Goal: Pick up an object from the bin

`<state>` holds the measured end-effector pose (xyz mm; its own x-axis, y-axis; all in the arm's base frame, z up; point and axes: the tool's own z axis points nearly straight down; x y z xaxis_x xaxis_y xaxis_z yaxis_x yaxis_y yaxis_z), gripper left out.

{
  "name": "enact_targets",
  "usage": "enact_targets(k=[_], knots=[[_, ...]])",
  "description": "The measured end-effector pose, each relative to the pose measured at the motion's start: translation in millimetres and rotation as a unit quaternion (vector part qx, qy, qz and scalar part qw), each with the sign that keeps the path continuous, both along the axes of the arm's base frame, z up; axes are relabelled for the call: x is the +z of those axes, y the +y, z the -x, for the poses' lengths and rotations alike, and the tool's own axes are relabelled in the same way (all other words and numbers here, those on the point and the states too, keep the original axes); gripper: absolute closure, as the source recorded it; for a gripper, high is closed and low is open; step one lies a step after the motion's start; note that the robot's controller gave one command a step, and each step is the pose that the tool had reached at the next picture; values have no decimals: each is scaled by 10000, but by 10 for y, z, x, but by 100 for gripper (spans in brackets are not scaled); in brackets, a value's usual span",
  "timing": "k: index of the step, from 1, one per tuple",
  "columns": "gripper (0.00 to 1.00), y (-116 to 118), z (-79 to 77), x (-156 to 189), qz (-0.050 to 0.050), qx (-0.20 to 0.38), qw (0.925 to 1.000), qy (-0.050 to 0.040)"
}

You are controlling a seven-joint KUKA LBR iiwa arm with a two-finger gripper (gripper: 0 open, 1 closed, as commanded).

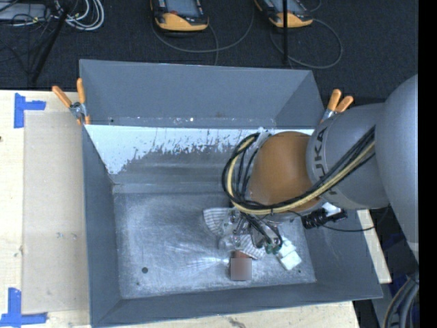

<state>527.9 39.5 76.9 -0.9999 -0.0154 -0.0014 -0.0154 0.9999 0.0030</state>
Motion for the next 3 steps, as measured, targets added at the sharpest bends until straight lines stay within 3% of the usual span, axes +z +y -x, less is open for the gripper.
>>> enact_targets(k=[1,2,3], knots=[[0,-8,-44,-5,1,-11,9999,-110],[0,-9,-41,-6,1,-14,9999,-104],[0,-306,299,8,3,-54,10000,-6]])
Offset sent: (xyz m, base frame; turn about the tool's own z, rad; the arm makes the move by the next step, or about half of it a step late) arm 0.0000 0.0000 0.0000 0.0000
